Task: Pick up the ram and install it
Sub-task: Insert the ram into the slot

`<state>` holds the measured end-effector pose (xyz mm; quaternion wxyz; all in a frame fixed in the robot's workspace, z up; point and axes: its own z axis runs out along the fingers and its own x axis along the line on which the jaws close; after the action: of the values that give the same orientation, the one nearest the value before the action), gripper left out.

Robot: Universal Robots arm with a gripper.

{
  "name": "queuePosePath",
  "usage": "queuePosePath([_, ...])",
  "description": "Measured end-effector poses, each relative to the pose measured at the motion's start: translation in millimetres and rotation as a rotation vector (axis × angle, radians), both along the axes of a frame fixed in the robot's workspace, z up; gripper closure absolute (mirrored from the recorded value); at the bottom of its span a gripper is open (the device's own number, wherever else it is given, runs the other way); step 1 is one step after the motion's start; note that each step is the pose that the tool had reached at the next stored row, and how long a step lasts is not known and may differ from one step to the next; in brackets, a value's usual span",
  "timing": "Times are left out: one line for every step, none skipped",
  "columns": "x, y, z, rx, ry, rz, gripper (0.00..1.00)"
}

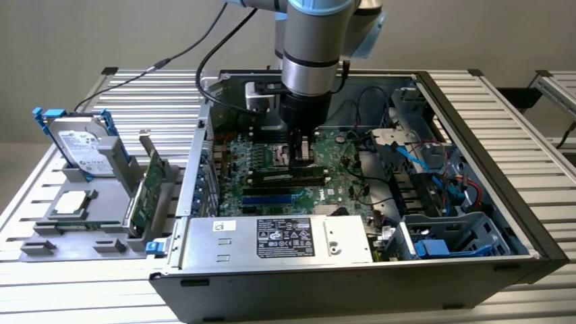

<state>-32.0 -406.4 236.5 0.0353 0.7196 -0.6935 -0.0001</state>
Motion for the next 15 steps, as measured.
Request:
queuePosePath([0.0, 0.0, 2.0, 0.0, 0.0009, 0.0, 0.87])
queuePosePath([0.0, 0.0, 3.4, -0.0001, 0.0016, 0.0, 0.87])
queuePosePath([0.0, 0.1, 4.0, 0.0, 0.0024, 0.0, 0.87])
queuePosePath([0.0, 0.4, 4.0, 0.0002, 0.0029, 0.0, 0.87])
queuePosePath([0.1, 0.7, 4.0, 0.0002, 0.0039, 0.0, 0.87])
queuePosePath([0.0, 1.2, 4.1, 0.0001, 0.0049, -0.001, 0.87])
queuePosePath([0.2, 1.7, 4.1, 0.0, 0.0065, -0.002, 0.87])
queuePosePath([0.4, 2.2, 4.1, 0.0001, 0.0088, -0.003, 0.87])
queuePosePath([0.8, 2.7, 4.1, 0.0, 0.0112, -0.004, 0.87])
queuePosePath([1.1, 3.1, 4.1, 0.0, 0.0137, -0.005, 0.87])
queuePosePath([1.6, 3.4, 4.2, -0.0002, 0.0163, -0.006, 0.87])
queuePosePath([2.0, 3.7, 4.1, -0.0002, 0.0188, -0.007, 0.87])
queuePosePath([2.6, 3.8, 4.1, -0.0004, 0.0219, -0.008, 0.87])
queuePosePath([3.1, 4.0, 4.0, -0.0007, 0.0255, -0.009, 0.87])
queuePosePath([3.7, 4.1, 4.1, -0.0011, 0.0296, -0.01, 0.87])
